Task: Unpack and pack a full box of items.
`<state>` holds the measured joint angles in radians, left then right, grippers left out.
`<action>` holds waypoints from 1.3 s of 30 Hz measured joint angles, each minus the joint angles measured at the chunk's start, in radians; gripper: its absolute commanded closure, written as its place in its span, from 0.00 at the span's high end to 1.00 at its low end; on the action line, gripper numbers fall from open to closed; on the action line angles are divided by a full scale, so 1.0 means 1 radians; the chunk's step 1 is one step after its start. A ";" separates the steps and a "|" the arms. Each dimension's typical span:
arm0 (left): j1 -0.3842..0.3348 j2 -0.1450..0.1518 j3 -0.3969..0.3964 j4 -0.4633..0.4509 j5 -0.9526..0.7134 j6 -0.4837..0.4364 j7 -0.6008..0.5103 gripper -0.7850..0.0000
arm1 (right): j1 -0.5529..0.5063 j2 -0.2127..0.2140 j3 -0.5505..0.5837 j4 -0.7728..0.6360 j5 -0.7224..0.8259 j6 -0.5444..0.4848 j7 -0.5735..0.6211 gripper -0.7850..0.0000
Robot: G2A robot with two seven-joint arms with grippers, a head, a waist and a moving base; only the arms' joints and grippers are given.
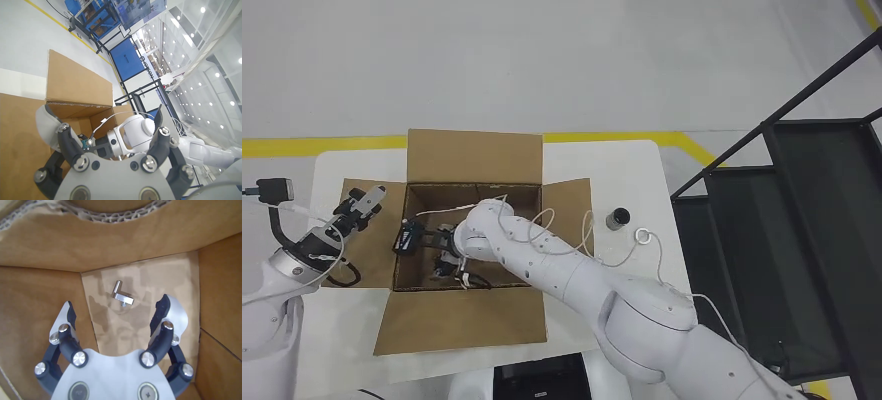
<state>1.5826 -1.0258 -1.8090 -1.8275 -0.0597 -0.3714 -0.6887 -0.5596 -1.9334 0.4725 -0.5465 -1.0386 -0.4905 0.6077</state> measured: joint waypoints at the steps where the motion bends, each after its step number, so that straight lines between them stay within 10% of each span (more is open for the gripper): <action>1: 0.000 0.000 0.000 0.000 0.000 0.000 0.000 1.00 | 0.005 -0.004 0.000 0.010 0.002 -0.002 -0.018 1.00; 31: 0.000 0.000 0.000 0.000 0.000 0.000 0.000 1.00 | -0.001 -0.036 -0.039 0.087 -0.103 0.003 -0.105 1.00; 39: 0.000 0.000 0.000 0.000 0.000 0.000 0.000 1.00 | 0.005 -0.054 -0.052 0.129 -0.113 0.011 -0.146 0.62</action>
<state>1.5826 -1.0258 -1.8089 -1.8275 -0.0598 -0.3714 -0.6887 -0.5544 -1.9870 0.4206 -0.4179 -1.1515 -0.4796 0.4614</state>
